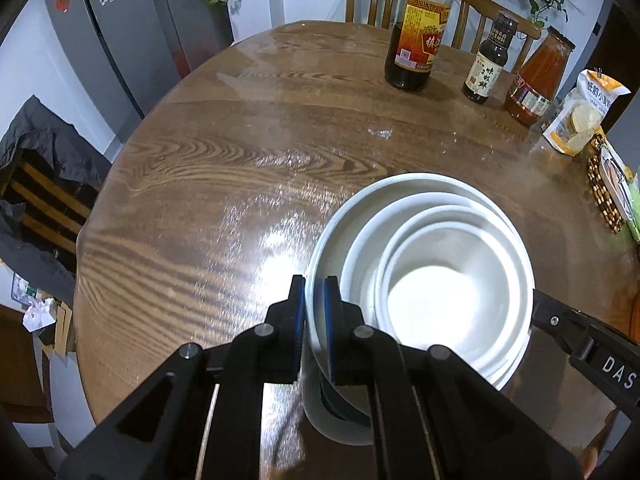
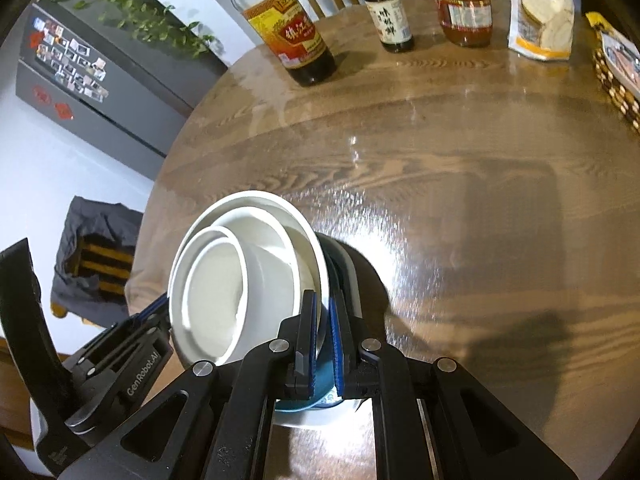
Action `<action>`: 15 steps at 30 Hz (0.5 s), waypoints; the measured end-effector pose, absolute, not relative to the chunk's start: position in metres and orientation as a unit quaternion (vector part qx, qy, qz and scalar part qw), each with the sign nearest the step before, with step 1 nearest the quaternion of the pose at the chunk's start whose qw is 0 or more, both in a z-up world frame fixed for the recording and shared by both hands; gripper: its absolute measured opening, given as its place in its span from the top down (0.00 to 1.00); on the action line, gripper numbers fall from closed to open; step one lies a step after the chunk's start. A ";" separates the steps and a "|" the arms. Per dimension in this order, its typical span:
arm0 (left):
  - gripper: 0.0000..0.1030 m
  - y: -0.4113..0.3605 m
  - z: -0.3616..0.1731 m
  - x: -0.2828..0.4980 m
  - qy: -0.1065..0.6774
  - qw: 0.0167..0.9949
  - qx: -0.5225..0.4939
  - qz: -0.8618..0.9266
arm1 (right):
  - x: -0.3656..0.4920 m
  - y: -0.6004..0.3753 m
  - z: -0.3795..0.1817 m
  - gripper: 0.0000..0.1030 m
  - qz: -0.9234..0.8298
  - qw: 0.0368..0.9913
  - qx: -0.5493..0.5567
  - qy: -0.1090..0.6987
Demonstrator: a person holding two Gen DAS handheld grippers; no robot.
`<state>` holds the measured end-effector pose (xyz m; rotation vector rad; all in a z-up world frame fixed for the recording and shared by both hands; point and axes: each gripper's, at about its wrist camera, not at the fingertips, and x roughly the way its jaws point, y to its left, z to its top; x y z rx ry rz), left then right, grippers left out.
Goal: Organize plates and bowls
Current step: 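Carry the stacked bowls with both grippers over the teal dish, then lower the bowl stack onto the teal dish and open both grippers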
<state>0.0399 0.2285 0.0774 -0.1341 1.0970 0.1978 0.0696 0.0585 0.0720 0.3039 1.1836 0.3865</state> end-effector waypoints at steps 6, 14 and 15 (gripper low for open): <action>0.87 0.231 0.079 0.042 0.511 0.852 -0.069 0.093 | 0.067 0.054 0.074 0.89 0.172 0.809 0.134 0.546; 0.39 0.247 0.090 0.023 0.489 0.861 -0.072 0.119 | 0.052 0.042 0.101 0.74 0.181 0.831 0.128 0.510; 0.35 0.249 0.094 0.018 0.484 0.864 -0.072 0.119 | 0.048 0.042 0.106 0.68 0.183 0.835 0.120 0.504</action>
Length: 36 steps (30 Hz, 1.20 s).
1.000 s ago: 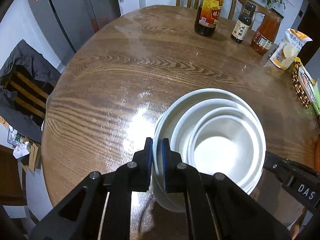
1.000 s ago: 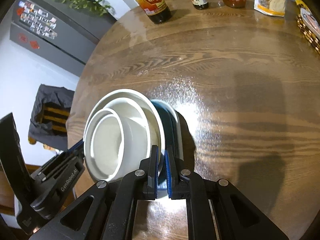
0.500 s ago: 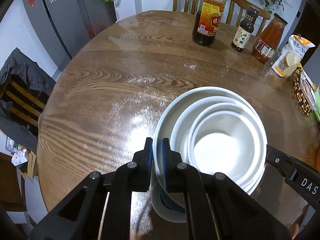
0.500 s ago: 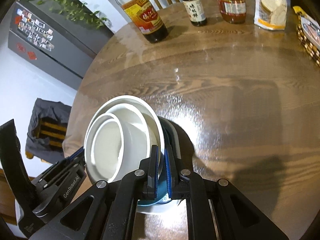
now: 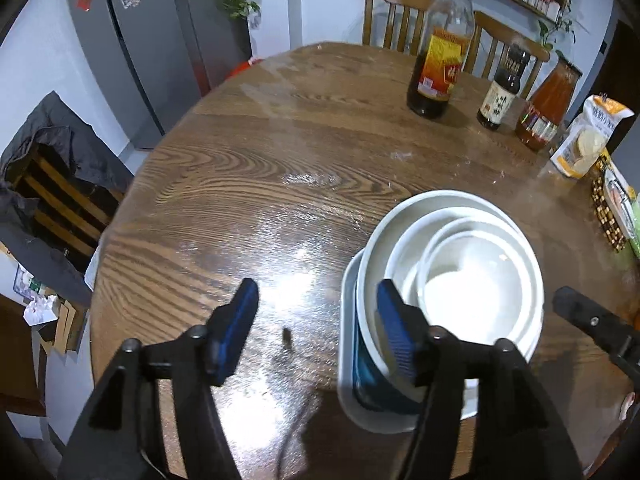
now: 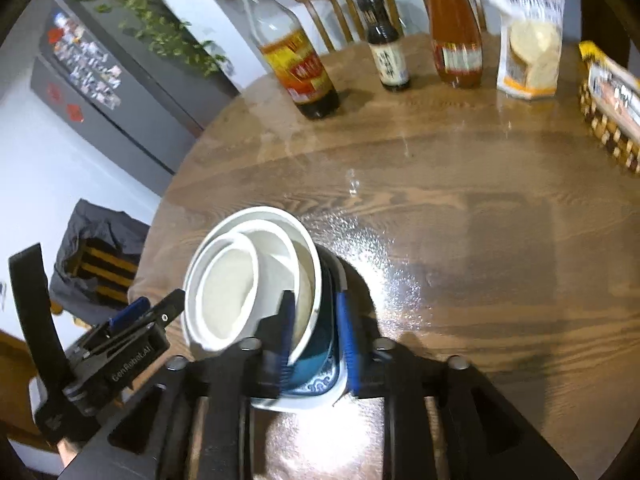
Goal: Organize plates and bowls
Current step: 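Lower the bowl stack onto the teal dish and open both grippers, then withdraw both grippers up from the stacked dishes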
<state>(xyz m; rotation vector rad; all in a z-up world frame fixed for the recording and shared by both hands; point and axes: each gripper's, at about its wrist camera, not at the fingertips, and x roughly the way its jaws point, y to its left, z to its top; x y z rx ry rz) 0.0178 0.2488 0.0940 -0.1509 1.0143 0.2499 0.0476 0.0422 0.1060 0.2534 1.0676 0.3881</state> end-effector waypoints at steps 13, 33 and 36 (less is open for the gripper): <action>0.02 0.231 0.128 -0.036 0.447 0.887 -0.041 0.110 | -0.014 0.058 0.127 0.25 0.248 0.842 0.020 0.479; 0.01 0.219 0.135 -0.072 0.449 0.886 -0.029 0.111 | -0.043 0.062 0.128 0.25 0.264 0.848 -0.031 0.459; 0.01 0.219 0.133 -0.073 0.451 0.885 -0.029 0.110 | -0.043 0.064 0.127 0.25 0.264 0.847 -0.034 0.460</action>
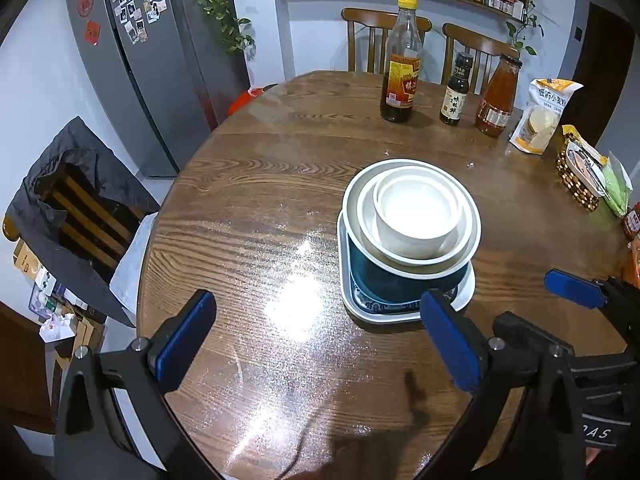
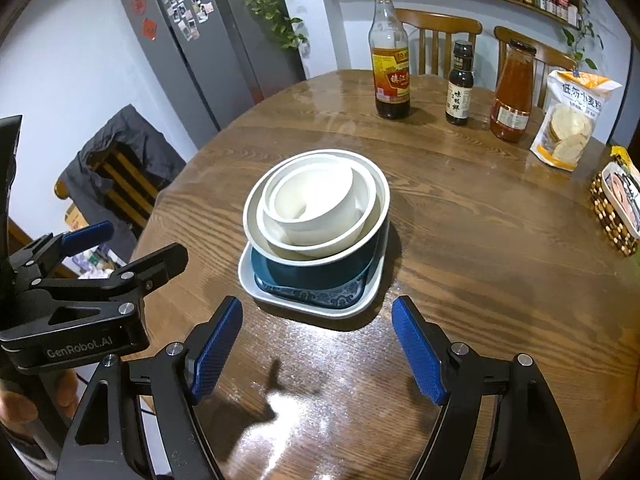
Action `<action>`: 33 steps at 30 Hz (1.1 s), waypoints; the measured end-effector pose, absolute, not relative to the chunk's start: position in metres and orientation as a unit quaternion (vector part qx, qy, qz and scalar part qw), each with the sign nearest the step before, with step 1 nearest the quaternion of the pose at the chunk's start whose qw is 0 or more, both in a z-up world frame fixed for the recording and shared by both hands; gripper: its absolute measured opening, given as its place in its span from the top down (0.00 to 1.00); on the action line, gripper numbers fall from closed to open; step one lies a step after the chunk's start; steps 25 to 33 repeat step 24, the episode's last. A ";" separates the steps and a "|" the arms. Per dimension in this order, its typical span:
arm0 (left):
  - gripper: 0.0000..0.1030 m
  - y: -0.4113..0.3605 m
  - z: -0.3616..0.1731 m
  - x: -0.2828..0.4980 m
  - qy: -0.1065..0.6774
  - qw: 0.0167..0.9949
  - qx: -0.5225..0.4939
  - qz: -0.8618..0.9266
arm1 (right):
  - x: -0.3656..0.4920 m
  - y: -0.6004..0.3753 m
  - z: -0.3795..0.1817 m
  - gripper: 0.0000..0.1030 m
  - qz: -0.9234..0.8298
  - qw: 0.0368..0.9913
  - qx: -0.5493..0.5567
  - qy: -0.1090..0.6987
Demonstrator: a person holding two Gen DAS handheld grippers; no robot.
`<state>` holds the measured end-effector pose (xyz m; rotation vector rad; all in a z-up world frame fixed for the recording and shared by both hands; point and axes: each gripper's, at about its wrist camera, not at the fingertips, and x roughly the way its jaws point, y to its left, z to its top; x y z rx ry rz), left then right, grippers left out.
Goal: Organize plates and bowls
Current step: 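Withdraw both grippers up from the stacked dishes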
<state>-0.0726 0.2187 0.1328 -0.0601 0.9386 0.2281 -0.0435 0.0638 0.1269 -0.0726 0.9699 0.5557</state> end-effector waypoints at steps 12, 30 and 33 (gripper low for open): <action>0.01 0.220 0.131 -0.072 0.450 0.886 -0.034 0.109 | -0.043 0.066 0.124 0.25 0.260 0.847 -0.038 0.462; 0.01 0.221 0.128 -0.069 0.448 0.886 -0.029 0.114 | -0.040 0.069 0.122 0.25 0.259 0.846 -0.043 0.463; 0.01 0.221 0.128 -0.069 0.448 0.886 -0.029 0.114 | -0.040 0.069 0.122 0.25 0.259 0.846 -0.043 0.463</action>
